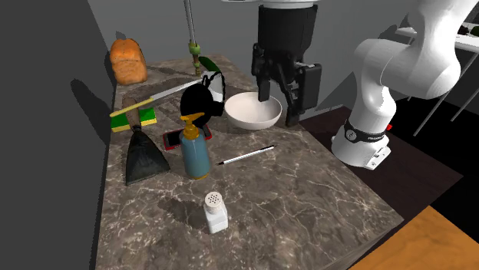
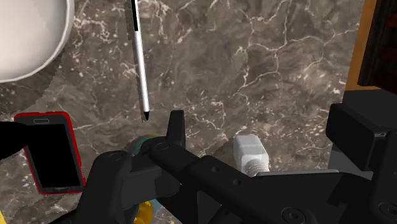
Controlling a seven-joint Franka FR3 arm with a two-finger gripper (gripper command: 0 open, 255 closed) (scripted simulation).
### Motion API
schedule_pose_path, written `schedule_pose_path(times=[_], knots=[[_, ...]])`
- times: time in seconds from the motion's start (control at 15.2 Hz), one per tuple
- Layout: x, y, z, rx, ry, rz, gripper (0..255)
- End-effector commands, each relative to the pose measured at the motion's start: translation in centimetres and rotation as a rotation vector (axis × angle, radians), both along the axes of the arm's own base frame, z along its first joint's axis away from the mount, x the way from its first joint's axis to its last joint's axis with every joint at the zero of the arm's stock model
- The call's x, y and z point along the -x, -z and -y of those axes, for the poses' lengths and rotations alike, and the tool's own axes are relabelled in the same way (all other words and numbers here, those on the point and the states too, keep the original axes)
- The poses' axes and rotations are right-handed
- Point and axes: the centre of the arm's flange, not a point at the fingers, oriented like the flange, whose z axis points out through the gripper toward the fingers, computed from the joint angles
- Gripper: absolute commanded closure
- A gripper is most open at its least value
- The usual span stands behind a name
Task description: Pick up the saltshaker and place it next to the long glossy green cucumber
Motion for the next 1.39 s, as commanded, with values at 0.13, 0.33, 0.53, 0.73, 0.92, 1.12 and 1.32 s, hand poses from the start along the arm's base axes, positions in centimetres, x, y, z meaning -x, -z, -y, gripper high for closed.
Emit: schedule_pose_path(times=[0.13, 0.33, 0.53, 0.73, 0.92, 1.12, 1.32], knots=[[-4.5, 2.6, -1.3, 0.007, -0.001, 0.001, 0], [-7.9, 4.5, -2.3, 0.013, -0.001, 0.001, 0], [-11.2, 6.5, -3.3, 0.018, -0.001, 0.001, 0], [-14.6, 8.4, -4.3, 0.024, -0.002, 0.001, 0], [-15.4, 9.9, -4.6, 0.025, -0.002, 0.001, 0], [-15.4, 11.5, -4.6, 0.025, -0.002, 0.001, 0], [-15.3, 12.8, -4.6, 0.025, -0.002, 0.001, 0]])
